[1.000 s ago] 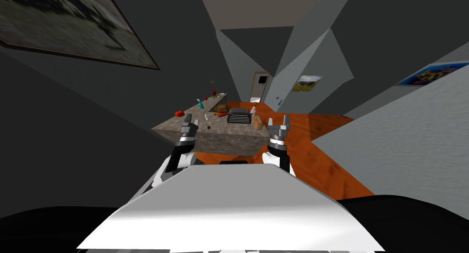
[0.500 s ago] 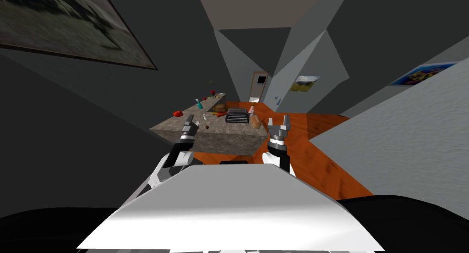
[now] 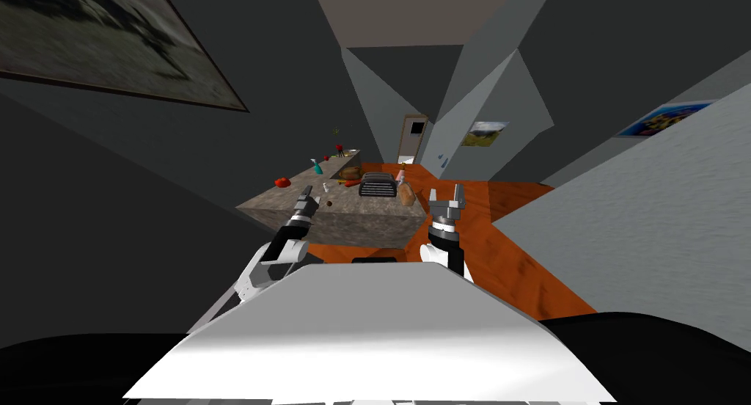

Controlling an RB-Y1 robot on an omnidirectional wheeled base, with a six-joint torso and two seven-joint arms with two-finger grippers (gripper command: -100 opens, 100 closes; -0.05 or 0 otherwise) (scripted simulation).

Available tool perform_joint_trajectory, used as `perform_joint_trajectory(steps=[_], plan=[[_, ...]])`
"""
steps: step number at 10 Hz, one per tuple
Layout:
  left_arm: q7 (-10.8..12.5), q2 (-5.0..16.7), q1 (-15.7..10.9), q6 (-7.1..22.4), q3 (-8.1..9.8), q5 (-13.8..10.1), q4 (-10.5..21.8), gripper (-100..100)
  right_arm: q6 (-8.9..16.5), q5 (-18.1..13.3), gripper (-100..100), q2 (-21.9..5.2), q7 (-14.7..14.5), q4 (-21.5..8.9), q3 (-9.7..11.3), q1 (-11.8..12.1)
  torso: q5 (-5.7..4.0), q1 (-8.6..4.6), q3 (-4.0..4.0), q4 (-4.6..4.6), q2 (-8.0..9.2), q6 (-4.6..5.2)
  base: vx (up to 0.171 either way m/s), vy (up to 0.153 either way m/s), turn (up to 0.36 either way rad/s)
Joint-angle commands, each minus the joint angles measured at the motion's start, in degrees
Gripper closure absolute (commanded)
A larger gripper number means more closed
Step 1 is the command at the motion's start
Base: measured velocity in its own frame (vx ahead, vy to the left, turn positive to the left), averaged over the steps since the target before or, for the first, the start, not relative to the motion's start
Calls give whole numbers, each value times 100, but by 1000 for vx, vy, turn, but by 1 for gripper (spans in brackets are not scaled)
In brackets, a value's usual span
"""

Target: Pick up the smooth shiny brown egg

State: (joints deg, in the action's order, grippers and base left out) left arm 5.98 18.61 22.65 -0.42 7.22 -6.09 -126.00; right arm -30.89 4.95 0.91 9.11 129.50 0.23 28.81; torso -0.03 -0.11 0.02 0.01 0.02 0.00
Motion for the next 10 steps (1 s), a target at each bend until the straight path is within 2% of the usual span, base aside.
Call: perform_joint_trajectory(steps=[1, 2, 3, 4, 5, 7, 8, 9, 10], plan=[[132, 158, -102, 286, 35, -102, 67, -100, 0, 0, 0, 0, 0, 0, 0, 0, 0, 0, 0, 0, 0, 0, 1, -35, -31], [132, 158, -102, 471, 35, -102, 67, -100, 0, 0, 0, 0, 0, 0, 0, 0, 0, 0, -2, 0, -3, 1, 2, -27, -16], [255, 301, -179, 633, 69, -199, 139, -100, 0, 0, 0, 0, 0, 0, 0, 0, 0, 2, -2, -1, -3, -1, -1, -31, -25], [255, 301, -179, 780, 69, -199, 139, -100, 0, 0, 0, 0, 0, 0, 0, 0, 1, 2, -2, -1, -4, 1, -2, -27, -19], [381, 440, -258, 957, 101, -296, 215, -100, 0, 0, 0, 0, 0, 0, 0, 0, 0, 2, -2, -1, -3, 0, -4, -32, -37], [381, 440, -258, 1157, 101, -296, 215, -100, 0, 0, 0, 0, 0, 0, 0, 0, 1, 4, -1, -1, -2, -1, 1, -15, -3], [508, 575, -341, 1376, 131, -394, 295, -100, 0, 0, 0, 0, 0, 0, 0, 0, 2, 9, -2, -1, -3, -1, 8, -17, -27], [508, 575, -341, 1502, 131, -394, 295, -100, 0, 0, 0, 0, 0, 0, 0, 0, 2, 7, -3, -1, -5, 0, 9, -19, -22], [635, 705, -426, 1696, 158, -493, 378, -100, 0, 0, 0, 0, 0, 0, 0, 0, 1, 6, -3, -1, -6, -1, 7, -28, -34]])
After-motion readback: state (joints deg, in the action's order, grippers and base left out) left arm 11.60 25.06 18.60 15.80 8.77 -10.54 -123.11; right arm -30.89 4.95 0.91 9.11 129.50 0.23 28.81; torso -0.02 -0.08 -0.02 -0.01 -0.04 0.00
